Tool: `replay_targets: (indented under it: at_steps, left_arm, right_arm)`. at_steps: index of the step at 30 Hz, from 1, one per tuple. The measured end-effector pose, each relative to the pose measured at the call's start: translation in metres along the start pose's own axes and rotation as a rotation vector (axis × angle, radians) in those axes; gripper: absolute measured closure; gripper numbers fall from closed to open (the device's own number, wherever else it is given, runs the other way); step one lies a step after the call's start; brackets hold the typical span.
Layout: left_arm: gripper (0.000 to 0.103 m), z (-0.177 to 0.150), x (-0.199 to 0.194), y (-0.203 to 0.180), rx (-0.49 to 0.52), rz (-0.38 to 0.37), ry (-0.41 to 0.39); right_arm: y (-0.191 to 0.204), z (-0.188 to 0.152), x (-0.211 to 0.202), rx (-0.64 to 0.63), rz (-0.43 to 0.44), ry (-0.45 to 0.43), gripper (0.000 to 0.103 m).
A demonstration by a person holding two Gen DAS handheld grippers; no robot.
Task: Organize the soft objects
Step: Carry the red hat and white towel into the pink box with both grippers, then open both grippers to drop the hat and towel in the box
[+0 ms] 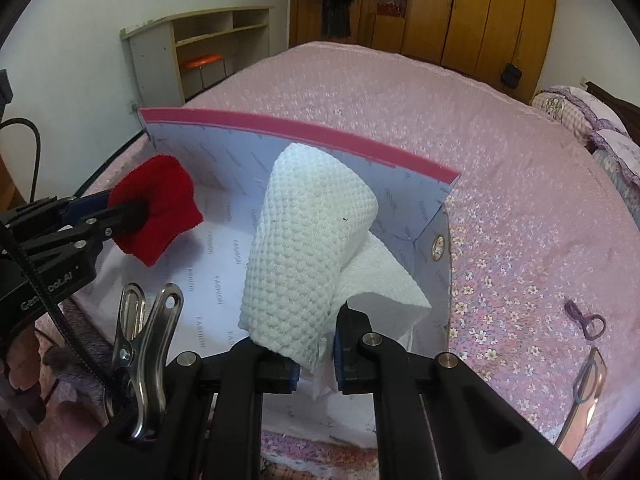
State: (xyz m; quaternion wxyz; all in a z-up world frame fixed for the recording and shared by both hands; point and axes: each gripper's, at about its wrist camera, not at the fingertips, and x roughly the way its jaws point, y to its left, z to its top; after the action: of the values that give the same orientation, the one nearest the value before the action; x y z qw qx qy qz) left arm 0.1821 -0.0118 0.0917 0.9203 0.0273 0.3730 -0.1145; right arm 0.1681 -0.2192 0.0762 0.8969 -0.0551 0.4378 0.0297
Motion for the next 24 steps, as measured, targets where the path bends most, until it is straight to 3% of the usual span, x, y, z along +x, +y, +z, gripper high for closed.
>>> replay_targets:
  at_steps: [7, 13, 20, 24]
  left_arm:
    - [0.073, -0.002, 0.014, 0.005, -0.026, 0.015, 0.021]
    - [0.071, 0.002, 0.021, 0.012, -0.05, 0.014, 0.057]
    - [0.069, 0.004, 0.023, 0.0, 0.024, 0.045, 0.046]
    - [0.057, 0.003, 0.027, -0.002, 0.04, 0.055, 0.038]
  right_arm:
    - [-0.01, -0.004, 0.012, 0.03, 0.017, 0.046, 0.091]
    - [-0.039, 0.002, 0.029, 0.175, 0.059, 0.092, 0.091]
    - [-0.028, 0.01, 0.038, 0.122, 0.016, 0.089, 0.091]
    - [-0.023, 0.009, 0.04, 0.096, -0.009, 0.084, 0.091]
